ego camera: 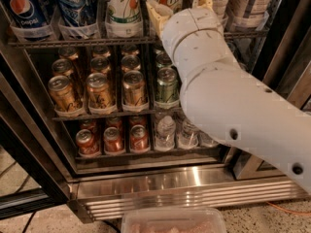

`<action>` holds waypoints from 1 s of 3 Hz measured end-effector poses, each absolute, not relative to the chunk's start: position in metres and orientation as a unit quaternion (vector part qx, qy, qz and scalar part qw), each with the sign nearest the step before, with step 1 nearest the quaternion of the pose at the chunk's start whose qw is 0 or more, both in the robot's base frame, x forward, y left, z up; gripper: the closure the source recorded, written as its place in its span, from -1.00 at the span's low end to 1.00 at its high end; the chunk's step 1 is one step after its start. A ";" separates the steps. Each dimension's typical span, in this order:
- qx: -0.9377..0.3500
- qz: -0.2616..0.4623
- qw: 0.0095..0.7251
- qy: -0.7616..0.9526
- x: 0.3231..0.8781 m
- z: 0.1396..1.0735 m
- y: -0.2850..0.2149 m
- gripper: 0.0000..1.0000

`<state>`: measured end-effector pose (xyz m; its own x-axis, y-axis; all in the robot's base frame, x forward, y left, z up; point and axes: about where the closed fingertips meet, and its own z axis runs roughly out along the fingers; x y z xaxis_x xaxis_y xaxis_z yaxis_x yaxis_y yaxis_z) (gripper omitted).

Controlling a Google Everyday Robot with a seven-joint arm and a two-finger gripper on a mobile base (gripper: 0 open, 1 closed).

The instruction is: Pick 7up can from top shelf of fridge

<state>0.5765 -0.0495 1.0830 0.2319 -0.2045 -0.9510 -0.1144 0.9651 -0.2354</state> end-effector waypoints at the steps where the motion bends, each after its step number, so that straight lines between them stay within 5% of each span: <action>1: -0.129 -0.016 0.768 0.627 0.578 1.078 -0.042 -0.20; 3: -0.124 -0.013 0.763 0.634 0.596 1.079 -0.038 -0.16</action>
Offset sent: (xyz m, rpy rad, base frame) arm 0.0108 0.0220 -0.0249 0.0447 0.0911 0.0525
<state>0.5956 -0.0383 1.0787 0.1957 -0.1772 -0.9645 -0.1366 0.9690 -0.2057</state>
